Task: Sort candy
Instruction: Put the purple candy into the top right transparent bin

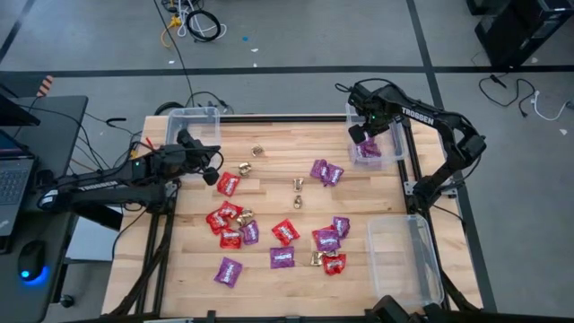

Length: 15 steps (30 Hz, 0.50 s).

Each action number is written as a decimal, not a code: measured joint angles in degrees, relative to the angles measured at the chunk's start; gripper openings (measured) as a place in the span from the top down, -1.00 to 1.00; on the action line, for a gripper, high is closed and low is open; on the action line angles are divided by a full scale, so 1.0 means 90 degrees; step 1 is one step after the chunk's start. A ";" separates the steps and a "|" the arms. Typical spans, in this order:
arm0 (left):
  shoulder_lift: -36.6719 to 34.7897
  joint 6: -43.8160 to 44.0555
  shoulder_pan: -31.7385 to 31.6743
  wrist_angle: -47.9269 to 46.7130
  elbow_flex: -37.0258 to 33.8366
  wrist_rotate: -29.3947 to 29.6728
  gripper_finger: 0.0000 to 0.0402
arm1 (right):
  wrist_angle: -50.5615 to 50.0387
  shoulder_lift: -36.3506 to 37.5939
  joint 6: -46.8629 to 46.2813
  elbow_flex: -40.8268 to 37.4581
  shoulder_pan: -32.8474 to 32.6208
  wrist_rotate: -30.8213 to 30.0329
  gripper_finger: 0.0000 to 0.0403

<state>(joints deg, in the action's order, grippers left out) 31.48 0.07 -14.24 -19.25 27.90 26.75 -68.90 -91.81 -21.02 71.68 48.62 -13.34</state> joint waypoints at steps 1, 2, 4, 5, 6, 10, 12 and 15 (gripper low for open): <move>0.0000 0.0001 -0.0002 0.0000 0.0000 0.0002 0.96 | -0.0002 0.0000 0.0000 0.0000 0.0000 0.0000 0.81; 0.0000 0.0000 -0.0002 0.0001 0.0000 0.0002 0.96 | -0.0001 0.0000 0.0006 0.0000 0.0000 0.0000 0.81; 0.0000 -0.0001 0.0000 0.0000 0.0000 0.0002 0.96 | -0.0009 0.0002 0.0010 0.0000 0.0000 0.0000 0.81; 0.0000 0.0000 0.0000 0.0000 0.0000 0.0001 0.96 | -0.0039 0.0004 0.0013 0.0001 0.0000 0.0000 0.80; 0.0000 0.0001 0.0000 0.0000 0.0000 0.0001 0.96 | -0.0122 0.0005 0.0017 0.0025 0.0000 0.0000 0.80; 0.0002 0.0007 0.0000 0.0000 0.0000 0.0000 0.96 | -0.0245 0.0048 0.0021 0.0222 -0.0020 0.0000 0.81; 0.0000 0.0011 -0.0002 0.0002 0.0000 0.0000 0.96 | -0.0257 0.0136 0.0019 0.0365 -0.0075 0.0000 0.81; 0.0002 0.0013 -0.0002 0.0002 0.0000 0.0002 0.96 | -0.0256 0.0342 0.0019 0.0656 -0.0215 0.0000 0.82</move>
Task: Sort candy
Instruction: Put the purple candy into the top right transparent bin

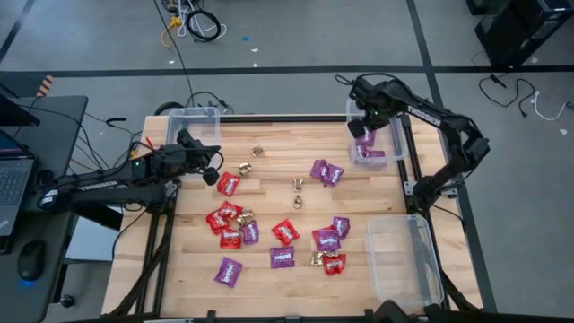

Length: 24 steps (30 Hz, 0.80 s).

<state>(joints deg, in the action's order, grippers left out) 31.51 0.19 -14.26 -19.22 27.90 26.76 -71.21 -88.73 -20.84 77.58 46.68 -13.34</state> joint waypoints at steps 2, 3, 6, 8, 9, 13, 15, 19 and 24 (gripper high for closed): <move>-0.0002 0.0000 0.0002 0.0000 0.0000 0.0000 0.96 | 0.0006 0.0145 -0.0022 0.0235 -0.0129 -0.0002 0.82; -0.0002 0.0002 0.0000 0.0000 0.0000 -0.0002 0.96 | 0.0021 0.0218 -0.0036 0.0350 -0.0211 -0.0002 0.82; -0.0002 0.0002 0.0000 0.0000 0.0000 0.0000 0.96 | 0.0325 0.0465 0.0060 0.0583 -0.0576 -0.0002 0.82; -0.0001 0.0005 0.0000 0.0000 0.0000 -0.0001 0.96 | 0.0573 0.0569 0.0291 0.0633 -0.0899 -0.0002 0.82; -0.0002 0.0005 0.0001 0.0000 0.0000 0.0000 0.96 | 0.0707 0.0596 0.0424 0.0634 -0.1083 -0.0002 0.82; -0.0002 0.0006 0.0002 0.0011 0.0000 0.0000 0.96 | 0.1084 0.0604 0.1068 0.0632 -0.1888 0.0002 0.82; -0.0002 0.0007 0.0000 0.0017 0.0000 -0.0002 0.96 | 0.1318 0.0537 0.1174 0.0623 -0.2297 0.0002 0.82; -0.0002 0.0012 0.0001 0.0024 0.0000 -0.0001 0.96 | 0.1433 0.0255 0.1173 0.0595 -0.2943 -0.0009 0.82; -0.0002 0.0015 0.0000 0.0037 0.0000 -0.0002 0.96 | 0.1461 -0.0273 0.1217 0.0595 -0.3495 -0.0034 0.81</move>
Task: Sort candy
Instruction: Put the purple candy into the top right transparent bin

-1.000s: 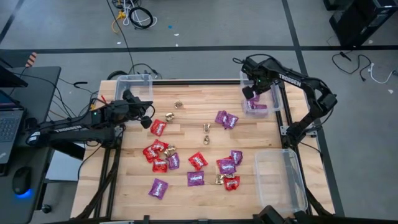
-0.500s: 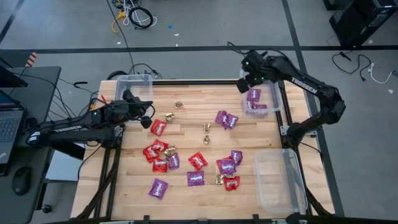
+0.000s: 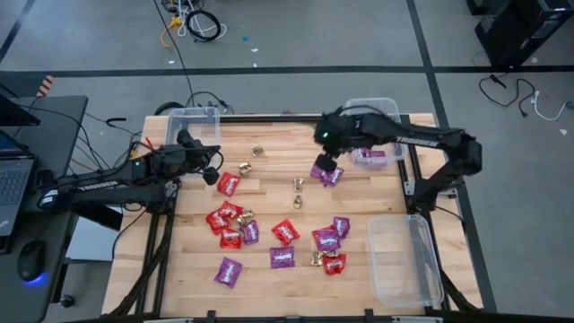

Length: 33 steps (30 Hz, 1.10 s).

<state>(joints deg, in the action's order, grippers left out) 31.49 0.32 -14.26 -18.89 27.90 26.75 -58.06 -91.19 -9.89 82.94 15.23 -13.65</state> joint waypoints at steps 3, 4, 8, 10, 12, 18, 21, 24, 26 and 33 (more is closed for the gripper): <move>0.0002 -0.0002 0.0000 0.0004 0.0000 -0.0001 0.96 | 0.0028 -0.0331 0.0101 -0.0002 -0.0237 -0.0005 0.79; 0.0001 -0.0002 0.0000 0.0002 0.0000 0.0000 0.96 | 0.0050 -0.0440 0.0107 -0.0002 -0.0301 -0.0005 0.79; -0.0001 -0.0002 0.0001 -0.0018 0.0000 0.0001 0.96 | 0.0162 -0.0819 0.0111 -0.0005 -0.0454 -0.0006 0.76; 0.0001 -0.0005 0.0000 -0.0027 0.0000 0.0002 0.96 | 0.0221 -0.0986 0.0107 -0.0005 -0.0491 -0.0010 0.75; -0.0001 -0.0005 0.0000 -0.0027 0.0000 0.0002 0.96 | 0.0235 -0.1153 0.0120 -0.0005 -0.0521 -0.0017 0.73; -0.0001 -0.0007 0.0001 -0.0035 0.0000 0.0001 0.96 | 0.0177 -0.1640 0.0910 -0.0005 -0.0681 0.0020 0.70; -0.0001 -0.0007 0.0000 -0.0049 0.0000 0.0002 0.96 | 0.0215 -0.1851 0.1239 -0.0007 -0.0798 0.0056 0.68; -0.0001 -0.0029 0.0000 -0.0066 0.0000 0.0002 0.96 | 0.0230 -0.2016 0.1246 -0.0007 -0.0849 0.0049 0.67; 0.0000 -0.0106 0.0002 -0.0064 0.0000 0.0001 0.96 | 0.0228 -0.2070 0.1166 -0.0016 -0.0851 0.0043 0.65; -0.0001 -0.0153 0.0000 -0.0042 0.0000 0.0002 0.96 | 0.0148 -0.2153 0.0529 -0.0068 -0.0843 -0.0131 0.59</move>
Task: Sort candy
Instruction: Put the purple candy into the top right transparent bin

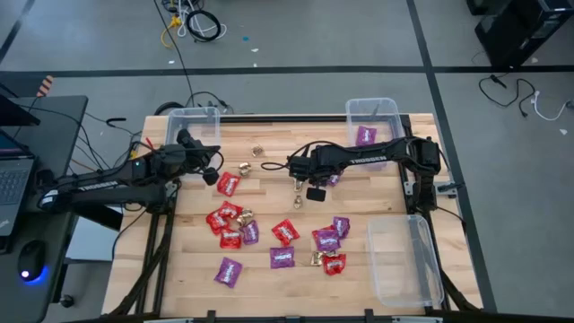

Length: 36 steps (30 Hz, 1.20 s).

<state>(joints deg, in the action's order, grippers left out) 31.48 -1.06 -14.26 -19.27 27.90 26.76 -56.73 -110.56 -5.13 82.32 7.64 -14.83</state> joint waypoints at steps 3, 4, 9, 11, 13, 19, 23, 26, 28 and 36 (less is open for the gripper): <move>0.0000 -0.0007 0.0000 0.0000 0.0000 0.0000 0.96 | -0.0028 -0.0002 -0.0099 -0.0022 0.0000 -0.0218 0.56; 0.0002 -0.0010 0.0001 0.0000 0.0000 -0.0001 0.96 | -0.0016 -0.0002 -0.0099 -0.0046 0.0002 -0.0258 0.55; 0.0002 -0.0015 0.0000 0.0000 -0.0002 0.0000 0.96 | 0.0169 0.0000 -0.0016 -0.0310 0.0002 -0.0323 0.50; 0.0000 -0.0017 0.0000 0.0000 -0.0002 0.0000 0.96 | 0.0339 -0.0002 0.0135 -0.0476 -0.0007 -0.0323 0.49; 0.0002 -0.0020 0.0000 -0.0002 -0.0005 0.0000 0.96 | 0.0622 0.0000 0.0337 -0.0652 -0.0049 -0.0329 0.48; 0.0002 -0.0022 0.0000 -0.0002 -0.0005 -0.0002 0.96 | 0.1424 0.0000 0.0738 -0.1089 -0.0151 -0.0381 0.47; 0.0000 -0.0022 0.0000 -0.0002 -0.0007 -0.0001 0.96 | 0.1848 0.0000 0.0748 -0.1271 -0.0143 -0.0400 0.46; 0.0002 -0.0021 0.0000 -0.0002 -0.0007 0.0000 0.96 | 0.1963 0.0000 0.0639 -0.1340 -0.0125 -0.0471 0.46; 0.0000 -0.0022 0.0000 -0.0002 -0.0007 0.0000 0.96 | 0.2054 0.0002 0.0521 -0.1413 -0.0098 -0.0481 0.46; 0.0002 -0.0021 0.0000 -0.0002 -0.0007 0.0000 0.96 | 0.2152 0.0028 -0.0120 -0.1725 0.0048 -0.0521 0.45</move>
<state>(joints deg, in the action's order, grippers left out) 31.50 -1.25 -14.26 -19.29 27.83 26.76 -37.37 -110.31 -6.20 66.80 8.07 -19.53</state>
